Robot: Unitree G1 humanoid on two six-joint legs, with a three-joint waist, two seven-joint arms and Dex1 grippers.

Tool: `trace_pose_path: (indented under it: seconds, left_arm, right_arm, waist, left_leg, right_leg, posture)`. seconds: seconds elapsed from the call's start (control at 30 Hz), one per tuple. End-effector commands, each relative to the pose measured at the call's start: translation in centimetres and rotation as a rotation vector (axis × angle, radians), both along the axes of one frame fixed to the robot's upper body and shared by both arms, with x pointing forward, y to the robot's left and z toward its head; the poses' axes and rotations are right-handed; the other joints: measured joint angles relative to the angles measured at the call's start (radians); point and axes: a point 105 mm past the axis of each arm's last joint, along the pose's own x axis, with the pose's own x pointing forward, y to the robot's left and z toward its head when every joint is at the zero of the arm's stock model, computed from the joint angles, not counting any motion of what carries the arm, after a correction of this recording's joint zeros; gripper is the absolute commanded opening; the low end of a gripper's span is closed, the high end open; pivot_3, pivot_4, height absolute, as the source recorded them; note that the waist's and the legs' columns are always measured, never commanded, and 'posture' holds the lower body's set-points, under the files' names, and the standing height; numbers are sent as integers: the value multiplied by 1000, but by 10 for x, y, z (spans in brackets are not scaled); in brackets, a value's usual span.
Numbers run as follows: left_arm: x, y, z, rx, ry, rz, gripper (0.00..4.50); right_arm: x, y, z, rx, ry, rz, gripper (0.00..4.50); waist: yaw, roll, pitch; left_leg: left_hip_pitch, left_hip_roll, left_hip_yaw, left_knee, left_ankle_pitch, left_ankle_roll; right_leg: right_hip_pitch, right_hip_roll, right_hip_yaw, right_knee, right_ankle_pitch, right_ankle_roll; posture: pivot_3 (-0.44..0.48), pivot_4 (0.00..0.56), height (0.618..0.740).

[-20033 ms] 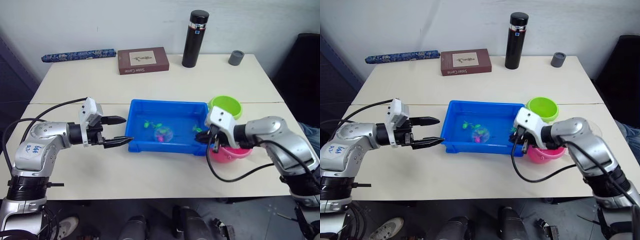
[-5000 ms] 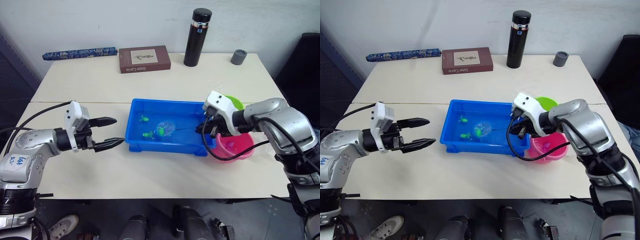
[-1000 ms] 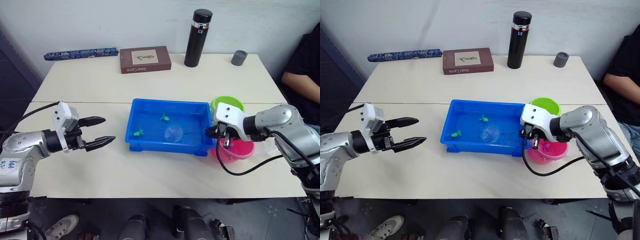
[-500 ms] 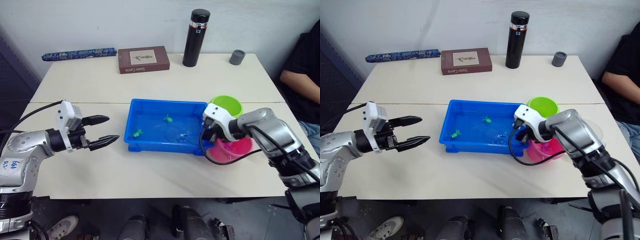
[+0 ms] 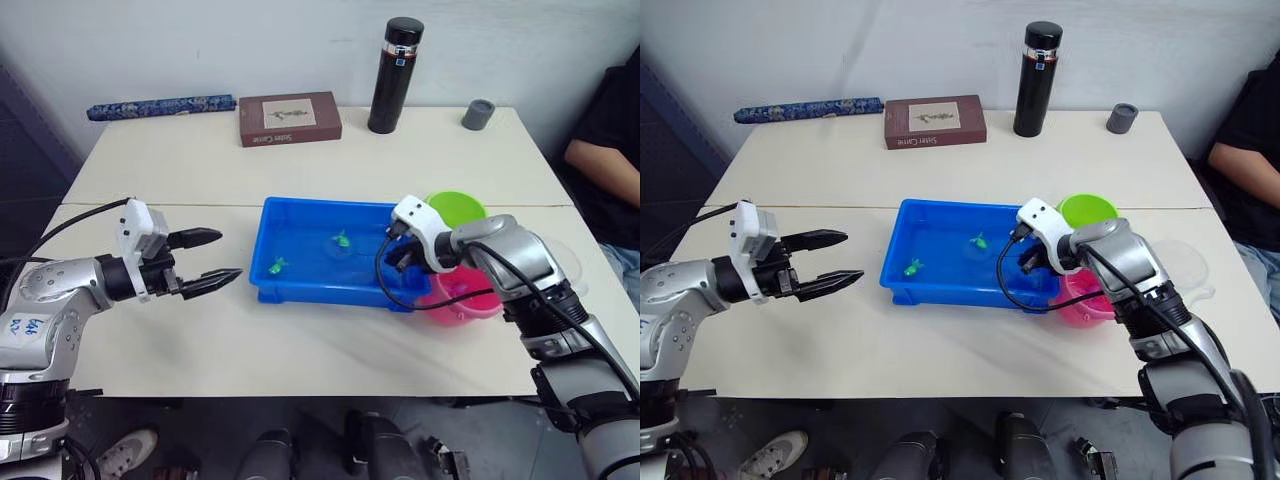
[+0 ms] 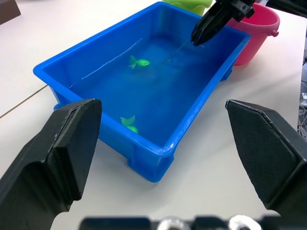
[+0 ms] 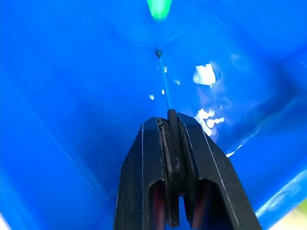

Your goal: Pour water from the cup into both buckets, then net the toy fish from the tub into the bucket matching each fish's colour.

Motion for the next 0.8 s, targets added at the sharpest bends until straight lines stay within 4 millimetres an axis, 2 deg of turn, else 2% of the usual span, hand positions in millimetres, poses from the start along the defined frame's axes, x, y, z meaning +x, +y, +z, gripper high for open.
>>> trace_pose_path:
  seconds: [0.03, 0.37, 0.6, 0.67, 0.8]
  left_arm:
    - [0, -3, 12, 4, -55, -19, 4460]
    - [7, -14, 19, -24, -76, -67, 4460]
    - [15, -34, 17, -43, -76, -143, 4460]
    - [18, -39, 17, -44, -79, -166, 4460]
    - [25, -46, 22, -42, -91, -206, 4460]
  right_arm:
    - [-15, -6, 20, 15, -59, 64, 0]
    - [-31, -21, 43, 55, -157, 92, 0]
    - [-49, -42, 67, 101, -245, 99, 0]
    - [-54, -50, 78, 126, -268, 86, 0]
    - [-56, -80, 92, 80, -336, -1, 0]
  waist:
    - [2, 0, 0]
    - [-2, 0, 0]
    - [8, 0, 0]
    - [10, 0, 0]
    - [16, 0, 0]
  left_leg:
    - [0, 0, 0, 0, 0, 0]
    - [0, 0, 0, -1, 0, 0]
    - [0, -1, 0, -1, 0, 0]
    - [0, -1, 0, 0, 0, 0]
    - [0, 0, 0, 0, 0, 0]
  right_leg:
    - [0, 0, 0, 0, 0, 0]
    - [0, 0, 0, 0, 0, 0]
    - [0, -1, 0, -1, 0, 0]
    - [0, -1, 0, 0, 0, 0]
    - [0, -1, 0, 0, 0, 0]
  posture:
    - [0, 150, 739]
    - [0, 150, 739]
    - [0, 150, 739]
    - [0, 150, 739]
    - [0, 150, 739]
